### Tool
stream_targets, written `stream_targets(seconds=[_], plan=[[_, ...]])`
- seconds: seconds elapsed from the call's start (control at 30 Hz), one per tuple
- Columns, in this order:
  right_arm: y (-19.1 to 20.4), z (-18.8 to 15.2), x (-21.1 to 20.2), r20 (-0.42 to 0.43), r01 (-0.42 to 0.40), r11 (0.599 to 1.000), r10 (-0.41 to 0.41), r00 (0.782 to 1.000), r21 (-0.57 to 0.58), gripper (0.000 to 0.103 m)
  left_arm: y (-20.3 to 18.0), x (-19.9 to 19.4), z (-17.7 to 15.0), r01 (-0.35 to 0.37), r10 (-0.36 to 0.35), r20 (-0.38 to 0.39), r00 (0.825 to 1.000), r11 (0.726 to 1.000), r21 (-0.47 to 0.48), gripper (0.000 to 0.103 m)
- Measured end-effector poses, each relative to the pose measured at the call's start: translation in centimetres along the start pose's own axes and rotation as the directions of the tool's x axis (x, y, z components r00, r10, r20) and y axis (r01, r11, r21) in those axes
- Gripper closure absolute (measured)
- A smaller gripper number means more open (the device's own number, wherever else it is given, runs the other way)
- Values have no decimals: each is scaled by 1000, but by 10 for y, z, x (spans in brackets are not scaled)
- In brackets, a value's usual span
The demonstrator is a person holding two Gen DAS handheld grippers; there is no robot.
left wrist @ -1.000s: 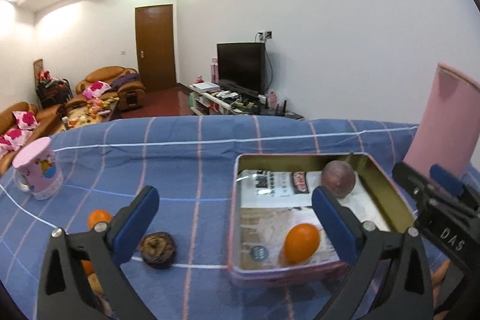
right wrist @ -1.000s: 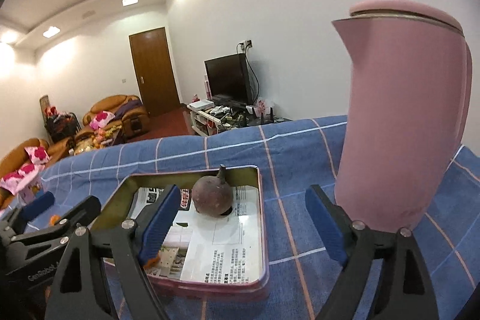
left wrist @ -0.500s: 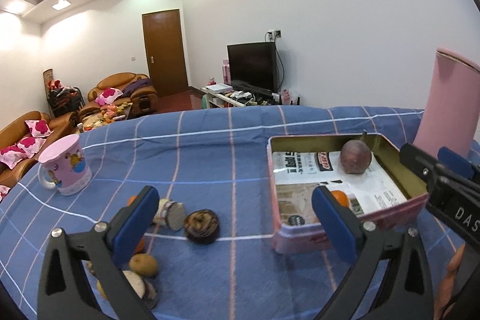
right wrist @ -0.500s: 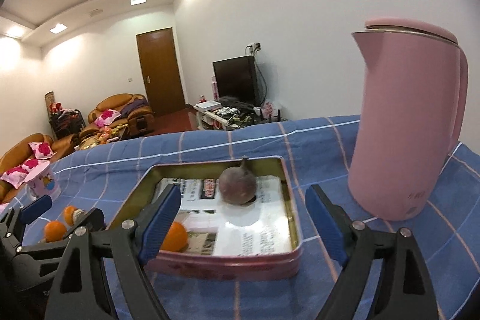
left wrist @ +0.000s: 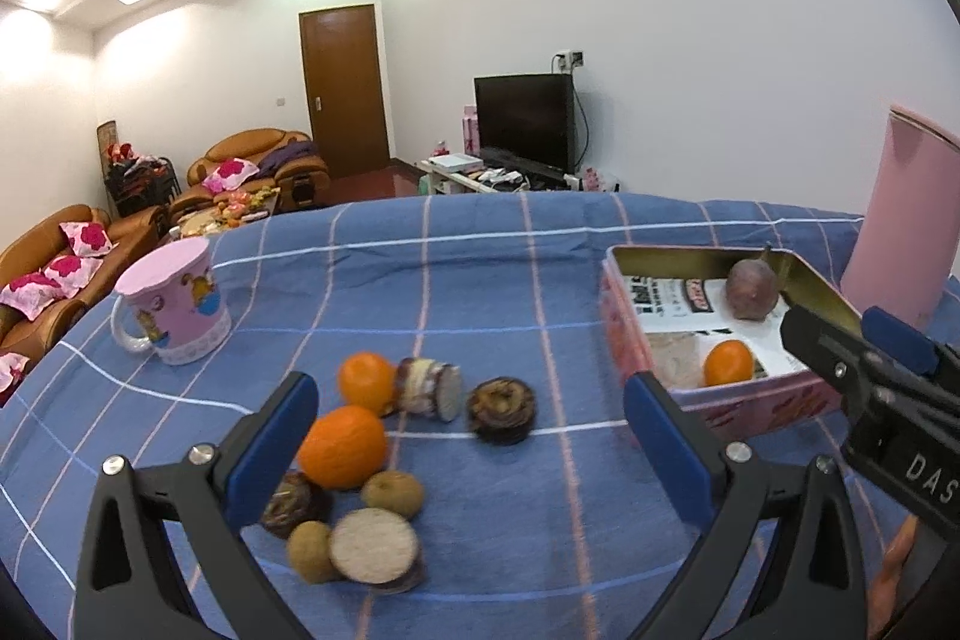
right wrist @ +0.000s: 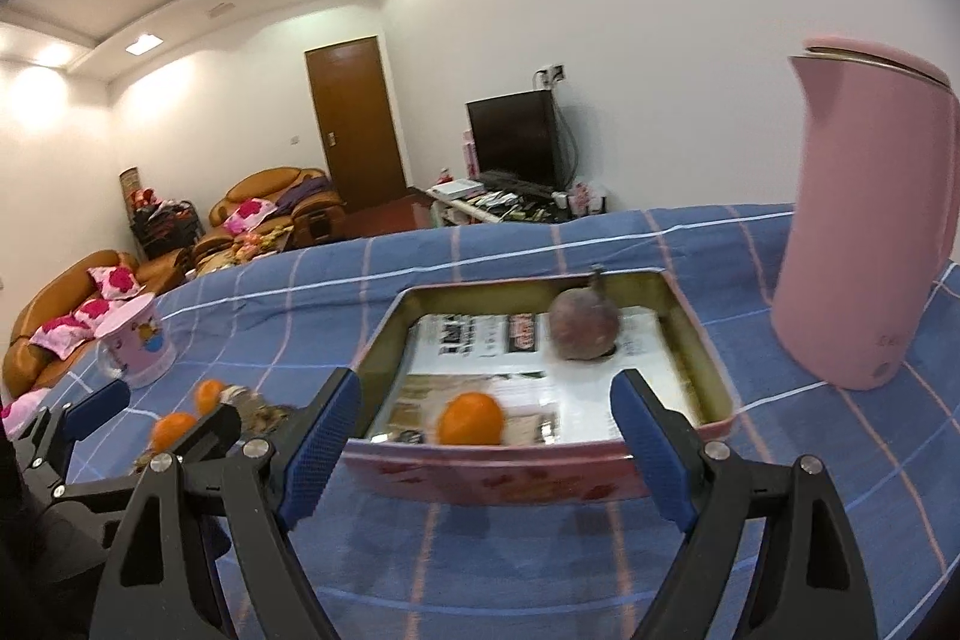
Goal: Organize fruits
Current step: 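Move both tools back toward the remaining items on the bedspread, then grasp the round biscuit jar with the right tool while the left tool grasps a brown pastry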
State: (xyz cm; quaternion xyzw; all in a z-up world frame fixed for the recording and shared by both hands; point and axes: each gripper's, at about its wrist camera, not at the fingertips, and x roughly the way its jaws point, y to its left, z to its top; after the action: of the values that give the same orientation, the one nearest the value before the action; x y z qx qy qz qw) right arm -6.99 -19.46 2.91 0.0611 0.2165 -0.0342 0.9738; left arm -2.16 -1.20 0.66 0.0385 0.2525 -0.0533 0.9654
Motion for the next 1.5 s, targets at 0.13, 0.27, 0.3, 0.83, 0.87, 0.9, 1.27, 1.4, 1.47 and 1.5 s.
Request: stream_targets(seconds=[0.13,0.27,0.3,0.83,0.87,0.9,1.27,1.4,1.47,1.5], plan=[[16,-3,4,-18,-30,1000,30,999,-10,17,19,1,-3,-17,16,-16,1000,1000,-13,0],[31,-5,7,-35,-58,998,57,998,-29,17,40,4,-4,-44,43,-34,999,999,-22,0],[36,-6,8,-42,-72,997,70,997,-36,17,45,6,-4,-47,46,-37,998,999,-23,0],[126,-35,27,-301,-403,903,347,888,-150,39,168,25,-8,-216,202,-112,973,967,-132,0],[131,-37,29,-316,-421,895,361,877,-145,39,172,26,-9,-217,200,-122,972,966,-142,0],[136,-38,31,-332,-439,887,374,866,-145,39,175,27,-9,-212,193,-129,973,966,-150,0],[173,-55,59,-482,-454,878,334,810,-153,62,162,33,-13,-118,101,-171,980,989,-92,0],[165,-54,56,-461,-423,891,309,832,-164,65,160,34,-15,-33,15,-195,981,995,-92,1],[154,-50,52,-434,-397,903,295,851,-164,65,158,34,-16,15,-33,-206,978,996,-85,6],[149,-47,51,-422,-384,908,287,860,-167,65,155,34,-17,58,-72,-216,974,996,-74,8]])
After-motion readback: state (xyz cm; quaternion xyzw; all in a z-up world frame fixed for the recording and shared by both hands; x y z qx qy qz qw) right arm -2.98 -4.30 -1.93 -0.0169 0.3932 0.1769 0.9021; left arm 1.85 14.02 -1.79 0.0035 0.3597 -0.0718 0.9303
